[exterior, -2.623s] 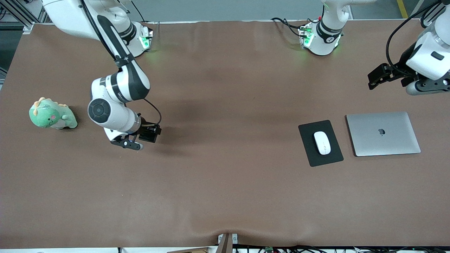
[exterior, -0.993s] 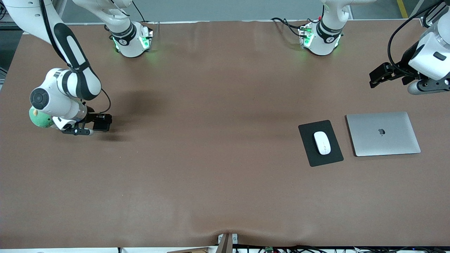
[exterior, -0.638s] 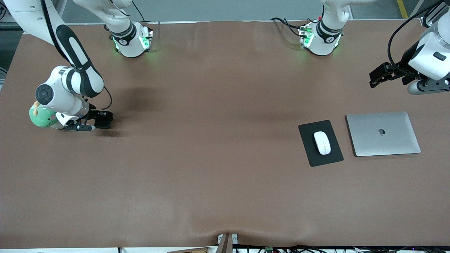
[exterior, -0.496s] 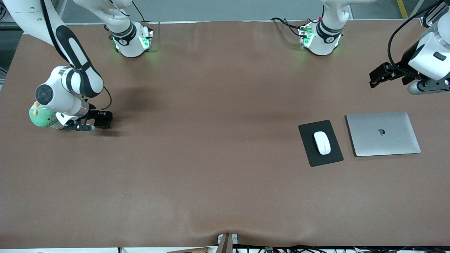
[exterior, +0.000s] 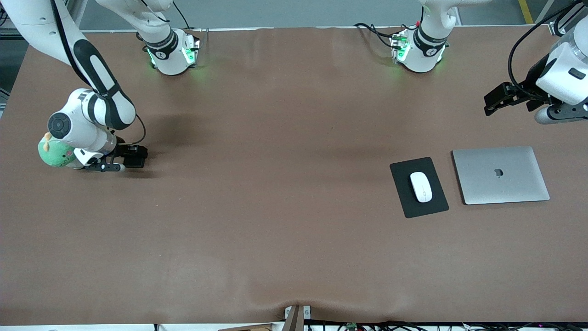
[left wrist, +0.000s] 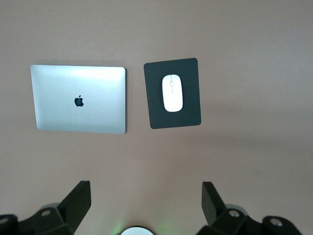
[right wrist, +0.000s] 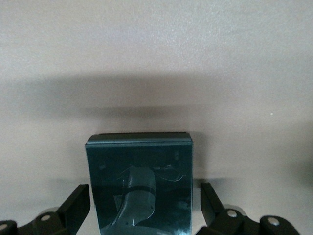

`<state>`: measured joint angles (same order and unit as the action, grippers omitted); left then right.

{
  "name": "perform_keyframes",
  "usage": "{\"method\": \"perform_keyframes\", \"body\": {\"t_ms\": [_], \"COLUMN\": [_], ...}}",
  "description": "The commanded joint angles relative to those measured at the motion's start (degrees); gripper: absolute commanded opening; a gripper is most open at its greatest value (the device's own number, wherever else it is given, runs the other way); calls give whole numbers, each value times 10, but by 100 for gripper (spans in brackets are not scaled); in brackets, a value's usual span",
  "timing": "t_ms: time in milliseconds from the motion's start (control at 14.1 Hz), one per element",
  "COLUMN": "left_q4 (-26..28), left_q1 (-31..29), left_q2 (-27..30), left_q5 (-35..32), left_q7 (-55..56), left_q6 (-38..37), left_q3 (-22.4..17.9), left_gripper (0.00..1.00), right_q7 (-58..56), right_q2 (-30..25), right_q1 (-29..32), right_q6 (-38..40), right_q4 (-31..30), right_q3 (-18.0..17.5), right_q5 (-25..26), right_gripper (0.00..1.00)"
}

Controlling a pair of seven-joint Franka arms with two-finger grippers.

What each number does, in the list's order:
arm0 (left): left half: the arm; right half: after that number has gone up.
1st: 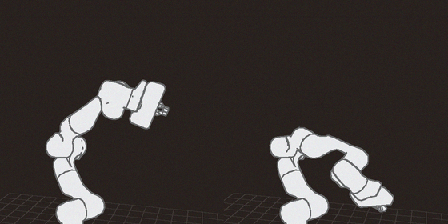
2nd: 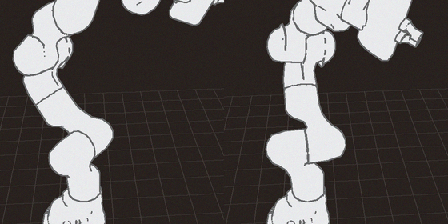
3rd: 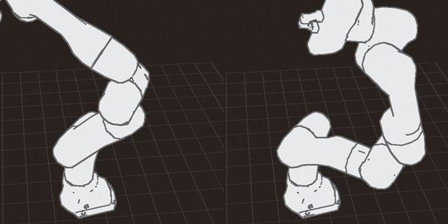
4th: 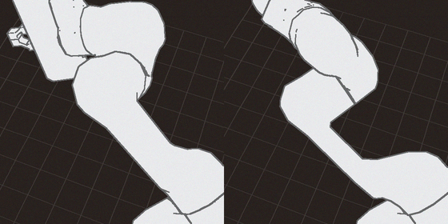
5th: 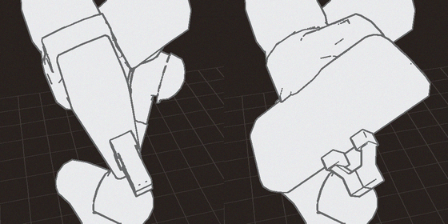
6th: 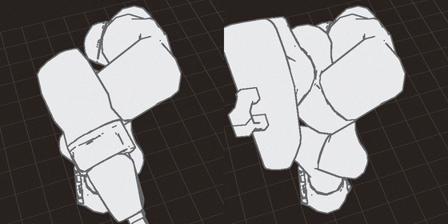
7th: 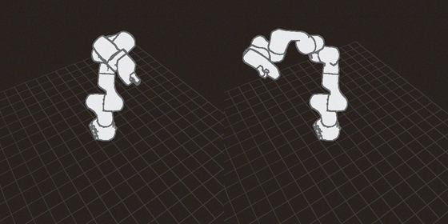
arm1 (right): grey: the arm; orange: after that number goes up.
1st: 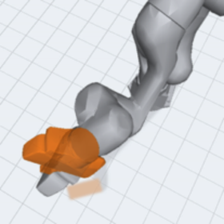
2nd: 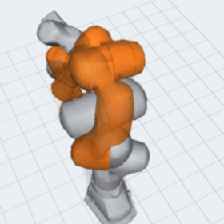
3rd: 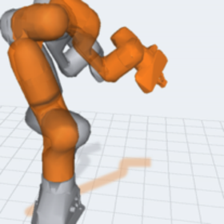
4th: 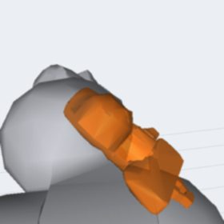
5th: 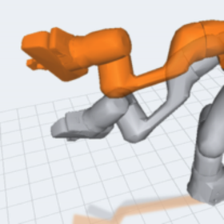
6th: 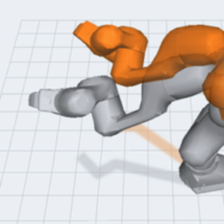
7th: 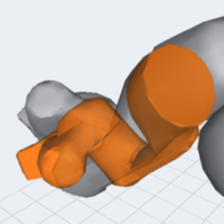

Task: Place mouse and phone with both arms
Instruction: 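Lower the phone beside the plush toy and open the right gripper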

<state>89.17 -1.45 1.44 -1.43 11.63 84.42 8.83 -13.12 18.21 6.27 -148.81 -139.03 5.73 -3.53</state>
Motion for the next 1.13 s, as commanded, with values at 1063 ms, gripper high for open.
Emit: {"method": "perform_keyframes", "body": {"t_ms": [1063], "left_q4": [1], "left_q1": [-24], "left_q2": [7], "left_q5": [11], "left_q7": [-10], "left_q6": [8], "left_q3": [-1], "left_gripper": [100], "right_q7": [-115], "right_q2": [-11], "right_q1": [27], "right_q6": [488], "right_q4": [424], "right_q3": [-10], "right_q5": [10], "right_gripper": [100]}}
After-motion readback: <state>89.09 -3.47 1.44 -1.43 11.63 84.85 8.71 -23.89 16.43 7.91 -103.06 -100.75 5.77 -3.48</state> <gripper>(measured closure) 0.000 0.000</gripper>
